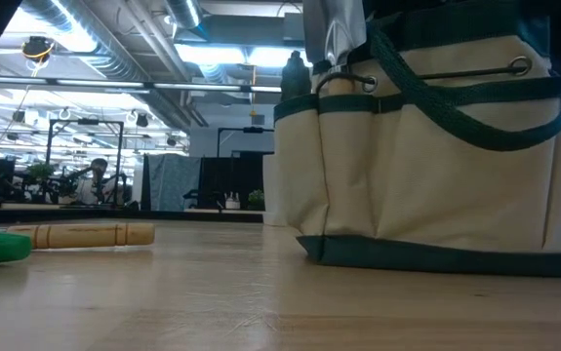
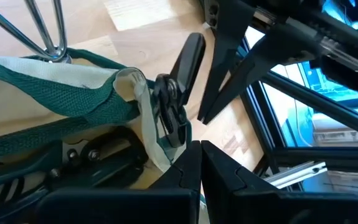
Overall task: Pick & Place Garden tools in Gardening bag
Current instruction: Put the green fruit pruner into the green gardening bag, then adjust the green gardening bag
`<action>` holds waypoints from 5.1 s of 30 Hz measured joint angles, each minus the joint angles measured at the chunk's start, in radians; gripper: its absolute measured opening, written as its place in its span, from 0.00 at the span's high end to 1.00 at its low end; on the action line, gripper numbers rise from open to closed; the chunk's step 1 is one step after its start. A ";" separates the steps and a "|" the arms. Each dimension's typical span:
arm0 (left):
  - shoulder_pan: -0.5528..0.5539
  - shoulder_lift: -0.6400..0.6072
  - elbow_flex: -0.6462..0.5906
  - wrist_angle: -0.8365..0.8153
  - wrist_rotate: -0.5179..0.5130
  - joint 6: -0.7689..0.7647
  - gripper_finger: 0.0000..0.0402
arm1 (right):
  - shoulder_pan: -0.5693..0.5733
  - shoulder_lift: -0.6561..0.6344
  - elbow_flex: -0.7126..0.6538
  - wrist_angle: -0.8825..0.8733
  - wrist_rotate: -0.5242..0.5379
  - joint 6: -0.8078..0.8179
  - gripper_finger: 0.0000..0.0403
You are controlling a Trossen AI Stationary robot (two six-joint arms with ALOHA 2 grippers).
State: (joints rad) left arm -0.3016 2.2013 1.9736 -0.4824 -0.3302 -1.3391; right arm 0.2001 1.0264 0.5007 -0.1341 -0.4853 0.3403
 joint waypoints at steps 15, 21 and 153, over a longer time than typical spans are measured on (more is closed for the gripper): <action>-0.032 -0.018 0.000 -0.068 -0.061 -0.007 1.00 | -0.003 -0.038 0.000 -0.054 -0.015 -0.012 1.00; -0.065 -0.019 0.000 -0.138 -0.192 -0.087 1.00 | -0.045 -0.064 0.000 -0.094 -0.098 -0.031 1.00; 0.048 -0.080 0.000 -0.569 0.115 0.239 1.00 | 0.432 0.147 -0.039 0.089 0.515 0.504 1.00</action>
State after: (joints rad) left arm -0.2535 2.1208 1.9739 -1.0512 -0.2150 -1.1004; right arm 0.6320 1.1735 0.4618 -0.0447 0.0298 0.8440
